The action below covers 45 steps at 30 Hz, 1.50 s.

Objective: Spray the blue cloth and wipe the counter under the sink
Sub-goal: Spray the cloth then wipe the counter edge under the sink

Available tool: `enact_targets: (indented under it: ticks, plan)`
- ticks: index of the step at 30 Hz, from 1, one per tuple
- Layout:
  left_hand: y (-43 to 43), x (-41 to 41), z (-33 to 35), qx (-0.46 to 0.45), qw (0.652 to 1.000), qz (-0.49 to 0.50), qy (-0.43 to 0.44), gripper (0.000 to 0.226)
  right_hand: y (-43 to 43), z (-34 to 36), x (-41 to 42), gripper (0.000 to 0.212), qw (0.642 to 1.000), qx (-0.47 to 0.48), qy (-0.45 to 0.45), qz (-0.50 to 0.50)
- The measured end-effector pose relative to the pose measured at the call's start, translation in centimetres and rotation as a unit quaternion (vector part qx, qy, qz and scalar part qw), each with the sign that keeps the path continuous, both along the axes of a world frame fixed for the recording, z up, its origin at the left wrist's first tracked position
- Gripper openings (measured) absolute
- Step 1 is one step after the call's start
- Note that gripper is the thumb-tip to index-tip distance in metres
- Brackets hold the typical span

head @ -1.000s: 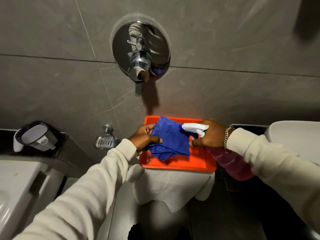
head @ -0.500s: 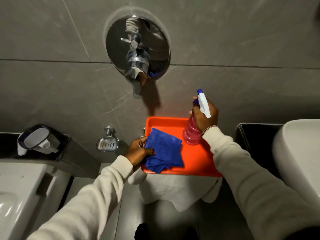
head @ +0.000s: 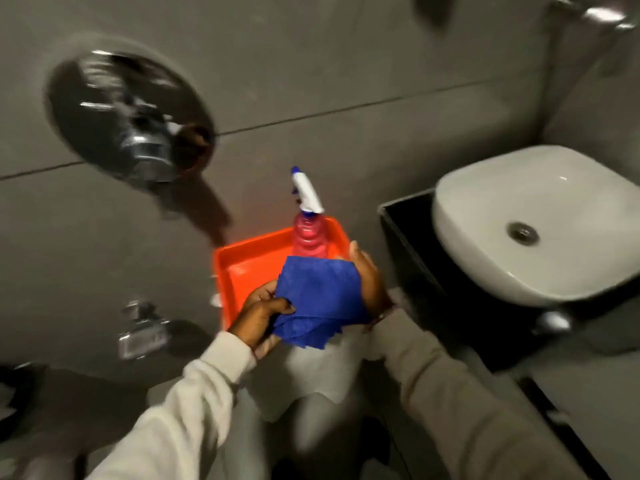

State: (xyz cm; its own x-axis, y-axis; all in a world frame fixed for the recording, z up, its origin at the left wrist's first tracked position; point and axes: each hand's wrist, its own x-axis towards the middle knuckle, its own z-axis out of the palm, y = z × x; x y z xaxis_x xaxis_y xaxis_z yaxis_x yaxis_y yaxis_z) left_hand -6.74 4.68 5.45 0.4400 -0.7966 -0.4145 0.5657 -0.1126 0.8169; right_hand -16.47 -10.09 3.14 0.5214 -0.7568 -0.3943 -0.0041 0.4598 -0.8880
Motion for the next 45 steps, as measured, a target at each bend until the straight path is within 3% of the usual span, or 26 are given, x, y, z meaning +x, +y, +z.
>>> enact_targets:
  ticks: [2, 3, 6, 8, 11, 13, 16, 21, 24, 26, 28, 35, 42, 45]
  plan:
    - [-1.5, -1.1, -0.7, -0.007, 0.999, -0.041, -0.009, 0.039, 2.2, -0.6, -3.8, 0.068, 0.983, 0.158, -0.071, 0.065]
    - [-3.2, -3.1, -1.2, -0.005, 0.997, -0.08, -0.006, 0.038, 2.5, -1.0, -7.0, 0.074, 0.973, 0.184, -0.13, 0.055]
    - [-7.3, -8.5, -1.1, 0.016, 0.982, -0.173, -0.075, 0.04, 2.3, -1.3, -13.4, 0.048, 0.97, 0.183, -0.142, -0.071]
    - [-10.0, -12.4, -0.5, 0.019, 0.967, -0.21, -0.143, 0.049, 1.5, -1.6, -17.6, 0.042, 0.97, 0.152, -0.091, -0.167]
    - [-13.4, -17.1, 0.0, 0.03, 0.959, -0.224, -0.169, 0.06, -0.7, -1.4, -24.1, 0.031, 0.957, 0.101, -0.05, -0.269]
    - [-15.9, -20.0, 0.0, 0.017, 0.956, -0.218, -0.195, 0.059, -3.6, -1.6, -28.7, 0.029, 0.946, 0.04, 0.024, -0.321]
    - [-18.0, -20.1, 0.6, -0.027, 0.927, -0.206, -0.311, 0.053, -6.2, -1.6, -31.5, 0.039, 0.918, -0.156, 0.184, -0.314]
    - [-24.5, -23.5, 0.4, -0.042, 0.808, -0.196, -0.553, 0.048, -9.4, -4.9, -34.3, 0.043, 0.882, -0.374, 0.226, -0.178]
    - [-27.9, -25.4, -1.2, 0.037, 0.662, -0.296, -0.687, 0.053, -9.6, -7.8, -33.9, 0.05, 0.842, -0.471, 0.262, -0.023]
    - [-29.0, -26.4, -2.3, 0.097, 0.571, -0.311, -0.754, 0.064, -9.2, -9.5, -33.4, 0.054, 0.779, -0.528, 0.329, 0.075]
    - [-29.6, -27.2, -2.8, 0.125, 0.538, -0.293, -0.78, 0.078, -8.8, -10.8, -32.9, 0.065, 0.722, -0.542, 0.405, 0.143]
    - [-31.0, -27.6, -2.4, 0.155, 0.496, -0.301, -0.8, 0.096, -11.4, -11.6, -34.1, 0.042, 0.695, -0.559, 0.428, 0.147]
    - [-31.7, -27.8, -2.2, 0.164, 0.494, -0.287, -0.804, 0.094, -12.2, -11.3, -34.2, 0.042, 0.752, -0.46, 0.464, 0.088]
    - [-32.3, -27.4, -2.1, 0.156, 0.487, -0.297, -0.806, 0.095, -10.2, -11.8, -33.9, 0.047, 0.733, -0.496, 0.435, 0.162]
